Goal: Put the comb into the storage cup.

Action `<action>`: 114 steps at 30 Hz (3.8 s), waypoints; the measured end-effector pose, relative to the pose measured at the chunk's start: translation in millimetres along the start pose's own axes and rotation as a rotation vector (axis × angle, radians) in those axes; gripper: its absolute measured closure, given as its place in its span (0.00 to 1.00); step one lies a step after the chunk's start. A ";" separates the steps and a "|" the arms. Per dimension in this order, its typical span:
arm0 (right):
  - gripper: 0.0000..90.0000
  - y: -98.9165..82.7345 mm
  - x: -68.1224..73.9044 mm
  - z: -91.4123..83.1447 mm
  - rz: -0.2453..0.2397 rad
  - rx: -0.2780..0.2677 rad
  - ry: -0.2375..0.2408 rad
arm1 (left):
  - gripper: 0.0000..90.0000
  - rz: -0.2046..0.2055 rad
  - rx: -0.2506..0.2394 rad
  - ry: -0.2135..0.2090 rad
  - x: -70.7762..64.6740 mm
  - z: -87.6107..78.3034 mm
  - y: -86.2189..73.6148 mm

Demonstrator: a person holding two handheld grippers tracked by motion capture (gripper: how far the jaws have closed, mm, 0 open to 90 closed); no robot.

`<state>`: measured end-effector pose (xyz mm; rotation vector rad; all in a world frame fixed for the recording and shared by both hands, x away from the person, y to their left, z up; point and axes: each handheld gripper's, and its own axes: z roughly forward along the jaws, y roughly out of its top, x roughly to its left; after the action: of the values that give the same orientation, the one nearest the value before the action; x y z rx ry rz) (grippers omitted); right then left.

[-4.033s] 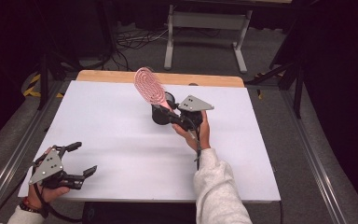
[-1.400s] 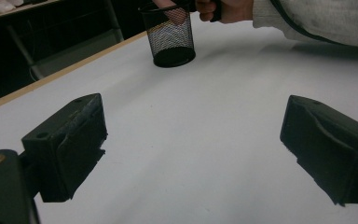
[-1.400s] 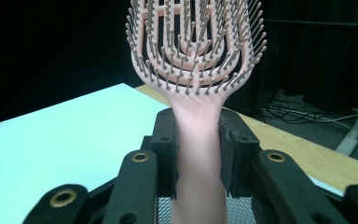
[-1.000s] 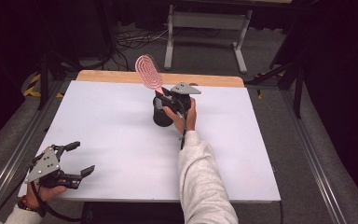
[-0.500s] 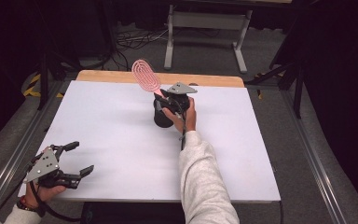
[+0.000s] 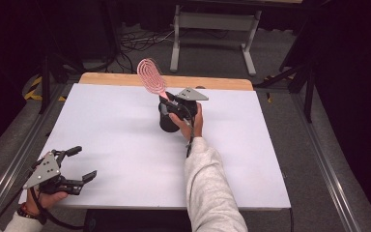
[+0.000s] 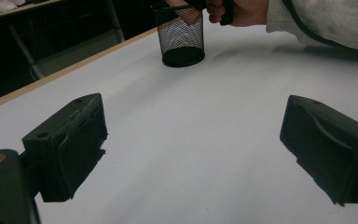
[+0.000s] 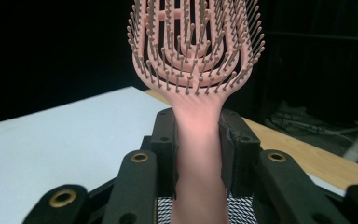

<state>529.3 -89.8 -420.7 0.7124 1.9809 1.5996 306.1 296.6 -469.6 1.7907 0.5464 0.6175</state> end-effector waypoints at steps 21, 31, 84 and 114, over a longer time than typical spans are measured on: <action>0.78 -0.2 5.7 -11.9 -0.081 0.005 0.010 | 0.09 -0.003 0.005 0.018 1.7 -1.3 -2.4; 0.79 -0.3 3.3 -17.7 -0.077 0.040 -0.001 | 0.09 -0.006 0.013 0.015 2.3 -0.1 -3.1; 0.68 21.3 7.8 -60.9 -0.145 0.059 -0.131 | 0.09 0.010 0.026 0.023 -6.5 2.1 1.0; 0.35 22.3 13.3 -67.6 -0.139 0.070 -0.220 | 0.09 0.025 0.039 0.040 -9.5 0.4 0.6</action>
<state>476.6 -125.9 -386.6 0.7268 1.8894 1.3176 299.2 290.1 -470.5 1.8276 0.5677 0.6648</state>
